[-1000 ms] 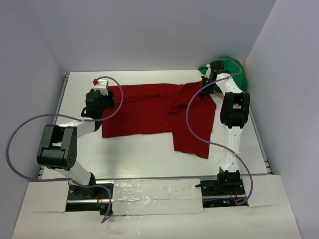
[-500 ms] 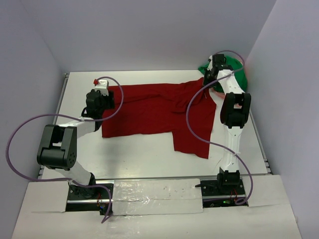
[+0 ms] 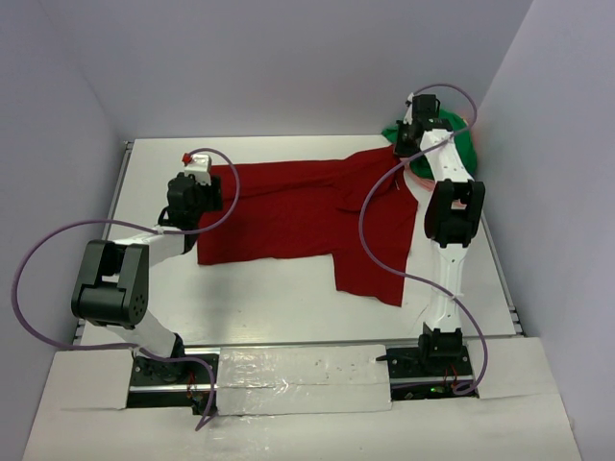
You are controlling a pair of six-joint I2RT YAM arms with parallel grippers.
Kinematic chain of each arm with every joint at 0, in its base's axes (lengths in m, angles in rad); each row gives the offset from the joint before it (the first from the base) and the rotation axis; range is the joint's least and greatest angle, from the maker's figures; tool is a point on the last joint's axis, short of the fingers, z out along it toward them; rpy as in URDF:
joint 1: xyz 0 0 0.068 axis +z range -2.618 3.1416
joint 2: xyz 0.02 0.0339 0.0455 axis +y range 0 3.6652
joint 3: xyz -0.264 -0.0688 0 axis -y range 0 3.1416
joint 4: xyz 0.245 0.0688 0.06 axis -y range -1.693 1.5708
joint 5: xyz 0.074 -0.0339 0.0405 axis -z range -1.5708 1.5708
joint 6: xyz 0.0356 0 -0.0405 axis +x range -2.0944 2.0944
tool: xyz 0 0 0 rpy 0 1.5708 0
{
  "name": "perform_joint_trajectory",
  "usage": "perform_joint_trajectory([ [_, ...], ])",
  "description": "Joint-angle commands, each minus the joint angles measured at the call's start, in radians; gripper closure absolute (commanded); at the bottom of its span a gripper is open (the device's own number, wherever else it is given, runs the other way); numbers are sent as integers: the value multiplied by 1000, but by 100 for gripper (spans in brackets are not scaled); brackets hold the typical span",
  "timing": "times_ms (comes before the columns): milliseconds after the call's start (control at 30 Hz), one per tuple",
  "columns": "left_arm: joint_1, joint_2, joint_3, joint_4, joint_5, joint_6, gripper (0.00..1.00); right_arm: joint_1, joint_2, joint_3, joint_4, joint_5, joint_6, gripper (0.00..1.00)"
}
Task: Fold and stack the t-shirts
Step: Fold the tshirt
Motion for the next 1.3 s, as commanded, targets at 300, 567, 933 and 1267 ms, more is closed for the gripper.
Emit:
perform_joint_trajectory([
  [300,-8,-9,26,15,11,5,34,29,66,52,144,-64,-3,50],
  [567,-8,-11,26,15,11,5,34,76,-61,-132,174,-117,-72,41],
  [933,-8,-8,26,16,12,5,34,148,-332,-519,166,-166,-111,44],
  [1267,-10,-11,23,18,14,5,34,168,-389,-631,172,-157,-107,45],
])
